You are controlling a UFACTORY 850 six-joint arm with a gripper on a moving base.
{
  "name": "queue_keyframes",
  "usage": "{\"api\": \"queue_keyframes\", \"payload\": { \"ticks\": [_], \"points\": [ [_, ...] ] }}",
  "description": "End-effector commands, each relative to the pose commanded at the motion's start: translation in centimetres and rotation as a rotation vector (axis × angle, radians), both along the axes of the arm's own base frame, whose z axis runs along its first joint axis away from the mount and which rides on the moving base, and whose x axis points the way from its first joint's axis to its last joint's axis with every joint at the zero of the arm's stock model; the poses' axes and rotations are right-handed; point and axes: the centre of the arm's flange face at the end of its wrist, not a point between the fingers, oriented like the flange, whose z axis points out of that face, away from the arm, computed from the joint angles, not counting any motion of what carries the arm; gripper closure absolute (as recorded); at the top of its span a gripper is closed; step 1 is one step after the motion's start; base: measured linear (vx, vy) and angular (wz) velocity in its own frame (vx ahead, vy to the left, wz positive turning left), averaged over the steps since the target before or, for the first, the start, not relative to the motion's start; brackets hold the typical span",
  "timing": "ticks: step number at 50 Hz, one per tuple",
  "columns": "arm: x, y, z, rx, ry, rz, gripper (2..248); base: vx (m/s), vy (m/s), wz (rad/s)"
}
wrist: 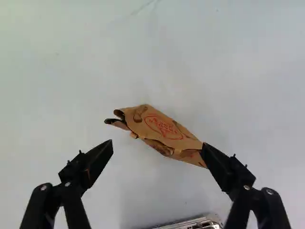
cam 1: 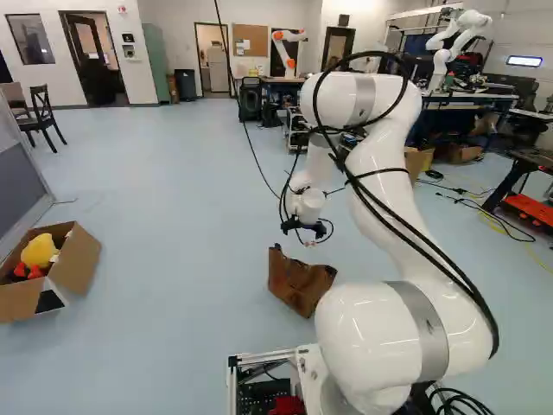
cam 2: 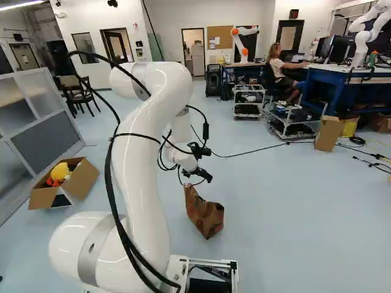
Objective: Pick up the grocery bag from the ground
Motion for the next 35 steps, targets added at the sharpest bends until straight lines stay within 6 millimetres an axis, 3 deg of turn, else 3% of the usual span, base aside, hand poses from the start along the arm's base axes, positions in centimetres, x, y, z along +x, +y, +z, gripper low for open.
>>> {"api": "queue_keyframes", "payload": {
  "ticks": [20,35],
  "points": [
    [0.5,0.0,-2.8,-0.002,0.027,0.007,3,0.0,0.0,0.0],
    [0.8,0.0,-5.0,-0.071,0.061,0.167,3,0.0,0.0,0.0]
  ]
}}
